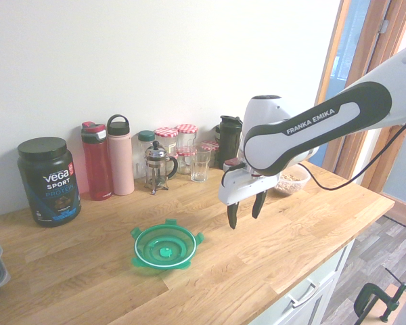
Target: Cover the lid of food container
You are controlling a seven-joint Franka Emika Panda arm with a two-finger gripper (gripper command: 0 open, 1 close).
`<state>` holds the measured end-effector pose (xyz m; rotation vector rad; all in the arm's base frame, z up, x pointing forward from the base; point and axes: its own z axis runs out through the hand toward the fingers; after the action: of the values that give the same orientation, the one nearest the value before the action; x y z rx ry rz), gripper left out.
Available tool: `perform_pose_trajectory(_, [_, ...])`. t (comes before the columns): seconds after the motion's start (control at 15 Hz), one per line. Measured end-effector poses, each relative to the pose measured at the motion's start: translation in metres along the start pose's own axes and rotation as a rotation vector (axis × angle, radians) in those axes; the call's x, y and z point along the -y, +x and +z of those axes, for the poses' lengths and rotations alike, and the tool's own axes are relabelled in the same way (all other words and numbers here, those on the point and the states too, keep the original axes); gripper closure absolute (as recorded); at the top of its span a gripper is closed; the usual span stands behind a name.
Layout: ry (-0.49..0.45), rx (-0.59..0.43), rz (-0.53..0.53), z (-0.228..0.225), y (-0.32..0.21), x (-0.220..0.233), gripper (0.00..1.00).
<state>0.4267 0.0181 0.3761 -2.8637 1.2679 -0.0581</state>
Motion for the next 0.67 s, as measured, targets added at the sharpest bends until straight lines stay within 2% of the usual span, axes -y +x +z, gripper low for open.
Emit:
perform_pose_trajectory(0.13, [0.006,0.002,-0.001,-0.001,0.002,-0.001,0.0])
perform_pose_trajectory(0.2, [0.04,0.018,0.01,-0.003,0.004,-0.001,0.0])
perform_pose_trajectory(0.4, [0.226,0.105,0.035,0.0,0.03,-0.001,0.0])
perform_pose_trajectory(0.67, [0.442,0.268,0.013,0.034,0.054,0.02,0.0])
